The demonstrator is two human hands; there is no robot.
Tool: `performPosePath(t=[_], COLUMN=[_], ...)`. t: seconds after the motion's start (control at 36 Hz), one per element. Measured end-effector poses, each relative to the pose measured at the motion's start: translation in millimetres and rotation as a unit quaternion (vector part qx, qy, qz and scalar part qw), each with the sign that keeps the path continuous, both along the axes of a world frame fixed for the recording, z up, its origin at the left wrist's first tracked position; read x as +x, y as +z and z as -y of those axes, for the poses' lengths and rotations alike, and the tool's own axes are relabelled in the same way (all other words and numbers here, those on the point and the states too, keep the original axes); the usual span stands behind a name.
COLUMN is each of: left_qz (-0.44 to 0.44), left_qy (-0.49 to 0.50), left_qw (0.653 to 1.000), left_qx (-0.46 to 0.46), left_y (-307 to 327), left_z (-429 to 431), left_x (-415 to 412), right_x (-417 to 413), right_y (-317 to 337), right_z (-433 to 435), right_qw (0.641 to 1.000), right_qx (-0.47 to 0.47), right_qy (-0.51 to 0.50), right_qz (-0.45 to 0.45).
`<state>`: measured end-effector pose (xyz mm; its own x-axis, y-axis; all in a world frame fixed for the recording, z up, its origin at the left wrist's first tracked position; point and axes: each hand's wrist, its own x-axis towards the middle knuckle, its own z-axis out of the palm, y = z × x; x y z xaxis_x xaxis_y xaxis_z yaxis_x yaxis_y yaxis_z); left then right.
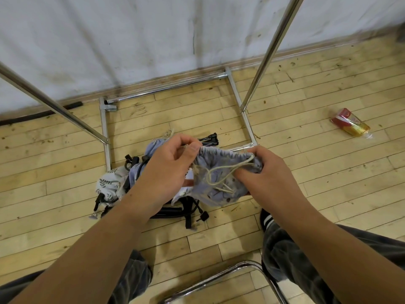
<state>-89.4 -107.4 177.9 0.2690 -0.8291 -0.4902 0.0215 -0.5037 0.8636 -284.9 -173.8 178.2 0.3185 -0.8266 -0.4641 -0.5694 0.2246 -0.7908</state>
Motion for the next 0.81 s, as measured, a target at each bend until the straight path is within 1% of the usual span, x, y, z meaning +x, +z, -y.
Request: performPosePath(t=[0.06,0.11,0.33,0.42,0.53,0.61,0.67,0.75,0.81], left_qz=[-0.007,0.008,0.075,0.079,0.045,0.067,0.105,0.167,0.176], left_qy=[0.009,-0.002,-0.091,-0.139,-0.214,-0.268,-0.273,-0.234,-0.213], left_qw=[1.0,1.0,0.993,0.987,0.976,0.961,0.956,0.958,0.961], left_qx=[-0.002,-0.002,-0.011,-0.007,0.001,0.015,0.016,-0.008,-0.022], left_y=[1.7,2.3,3.2,3.4,3.2,1.5,-0.6,-3.1,-4.0], left_z=[1.2,2.1,-1.8,-3.4,-4.8,-6.3,-7.4,-6.8,-6.3], left_x=[0.0,0.0,-1.6,-2.8,-3.9,-4.9,-5.8,-6.2,-4.5], right_x=[0.4,2.3,7.9,8.8,8.2,7.6,7.1,7.4,7.3], right_y=[1.3,4.5,7.0,9.5,8.4,7.2,7.6,8.5,10.0], right_z=[0.9,1.1,0.4,0.5,1.9,1.8,2.2,4.3,5.5], right_qw=[0.999,0.998,0.993,0.99,0.986,0.981,0.977,0.966,0.961], right_qx=[0.016,0.033,0.062,0.068,0.089,0.089,0.095,0.127,0.14], right_qy=[-0.024,-0.041,-0.076,-0.096,-0.123,-0.149,-0.161,-0.191,-0.2], right_qz=[0.016,0.029,0.068,0.071,0.073,0.085,0.101,0.12,0.129])
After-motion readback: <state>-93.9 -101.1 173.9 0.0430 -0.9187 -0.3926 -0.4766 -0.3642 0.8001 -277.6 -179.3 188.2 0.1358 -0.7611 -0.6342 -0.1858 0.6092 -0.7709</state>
